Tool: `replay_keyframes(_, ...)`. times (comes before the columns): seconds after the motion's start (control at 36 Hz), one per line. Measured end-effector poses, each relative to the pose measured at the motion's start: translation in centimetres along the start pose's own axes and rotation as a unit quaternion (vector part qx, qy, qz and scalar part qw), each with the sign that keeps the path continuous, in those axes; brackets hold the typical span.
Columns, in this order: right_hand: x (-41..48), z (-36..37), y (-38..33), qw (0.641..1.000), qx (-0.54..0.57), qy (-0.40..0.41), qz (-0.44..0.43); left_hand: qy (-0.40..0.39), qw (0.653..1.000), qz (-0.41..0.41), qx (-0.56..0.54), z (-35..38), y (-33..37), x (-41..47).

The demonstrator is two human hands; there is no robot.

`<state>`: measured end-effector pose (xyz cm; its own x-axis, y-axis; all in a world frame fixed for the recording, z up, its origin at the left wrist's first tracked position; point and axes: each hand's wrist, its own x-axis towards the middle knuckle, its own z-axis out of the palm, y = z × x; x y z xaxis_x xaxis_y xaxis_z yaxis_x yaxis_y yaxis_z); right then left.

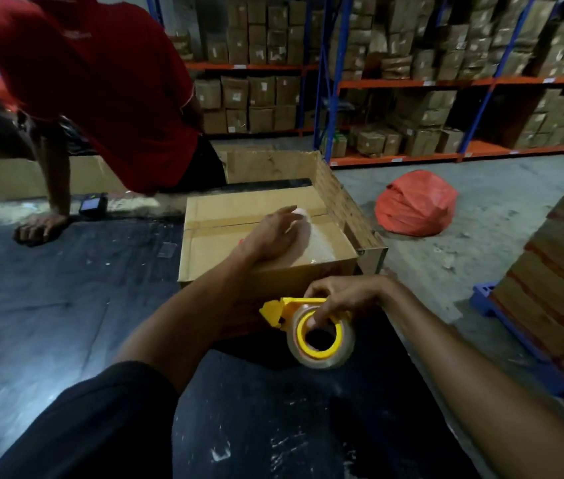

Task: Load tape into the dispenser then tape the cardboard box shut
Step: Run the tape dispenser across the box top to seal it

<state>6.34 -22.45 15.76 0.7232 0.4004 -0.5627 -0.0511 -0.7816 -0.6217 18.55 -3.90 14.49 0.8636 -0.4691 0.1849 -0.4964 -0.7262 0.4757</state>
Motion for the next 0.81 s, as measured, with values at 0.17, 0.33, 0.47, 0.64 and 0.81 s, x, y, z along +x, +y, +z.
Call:
replay_keyframes(0.17, 3.6, 4.5, -2.3, 0.997, -0.052, -0.026, -0.048, 0.033, 0.993, -0.112, 0.021, -3.4, -3.0, -4.5)
replay_keyframes(0.33, 8.5, 7.8, -3.6, 0.995, -0.081, -0.042, -0.039, -0.032, 0.982, -0.138, 0.126, -4.7, -5.7, -8.1)
replay_keyframes(0.47, 16.2, 9.9, -0.2, 0.984, -0.179, -0.018, -0.007, -0.041, 0.977, -0.131, 0.160, -4.3, -5.9, -9.0)
replay_keyframes(0.64, 17.2, 11.6, 0.0, 0.979, -0.202, 0.011, 0.009, -0.044, 0.976, -0.125, 0.175, -4.3, -6.7, -9.0)
replay_keyframes(0.81, 13.0, 13.9, -2.0, 0.967, -0.239, 0.082, -0.025, -0.053, 0.975, -0.112, 0.183, -4.7, -7.0, -8.9)
